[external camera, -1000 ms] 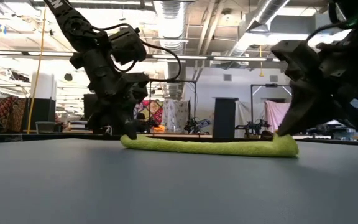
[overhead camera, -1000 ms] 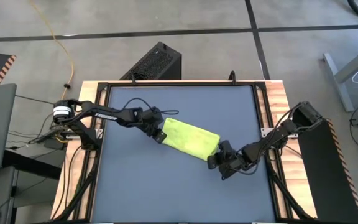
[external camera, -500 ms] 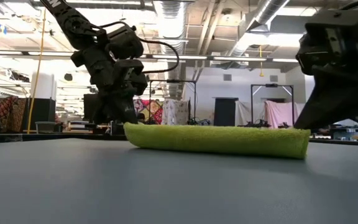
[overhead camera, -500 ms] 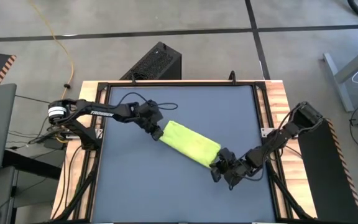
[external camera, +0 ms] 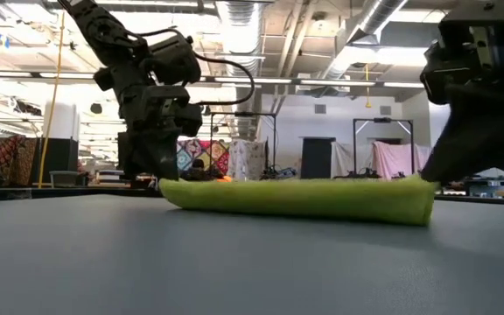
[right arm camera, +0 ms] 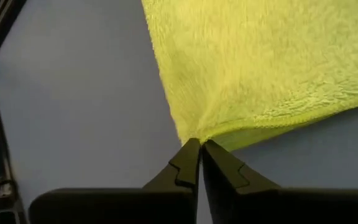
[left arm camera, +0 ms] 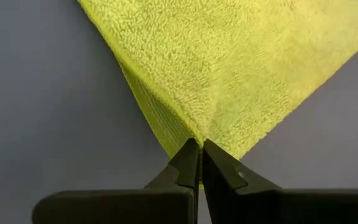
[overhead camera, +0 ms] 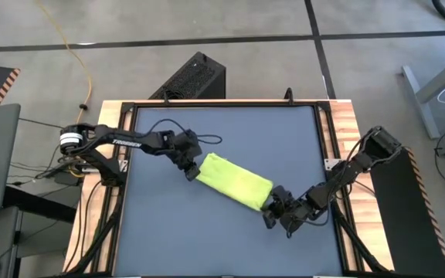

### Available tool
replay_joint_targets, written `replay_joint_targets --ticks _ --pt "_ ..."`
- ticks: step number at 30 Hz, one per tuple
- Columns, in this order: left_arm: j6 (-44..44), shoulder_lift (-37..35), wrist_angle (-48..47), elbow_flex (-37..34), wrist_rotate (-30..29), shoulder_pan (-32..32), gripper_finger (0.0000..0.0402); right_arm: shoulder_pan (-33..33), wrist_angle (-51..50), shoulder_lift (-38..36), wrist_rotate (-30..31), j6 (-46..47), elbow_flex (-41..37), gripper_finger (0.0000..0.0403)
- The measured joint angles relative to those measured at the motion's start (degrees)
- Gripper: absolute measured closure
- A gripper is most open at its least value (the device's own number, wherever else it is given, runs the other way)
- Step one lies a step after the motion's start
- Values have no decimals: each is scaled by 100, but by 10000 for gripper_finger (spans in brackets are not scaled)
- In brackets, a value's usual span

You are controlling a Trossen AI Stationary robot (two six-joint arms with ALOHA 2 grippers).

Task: Roll towel
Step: Fold the green towel

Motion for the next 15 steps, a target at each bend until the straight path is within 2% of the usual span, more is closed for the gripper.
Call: replay_joint_targets --ticks 6,10,15 --pt "-34 0 -97 0 -344 -203 401 0 -8 0 -907 5 0 293" --pt "61 0 -362 0 -420 -289 394 2 -67 -64 -938 -233 0 246" --pt "207 0 -799 0 -701 -246 353 -46 -198 -361 -691 -784 0 202"
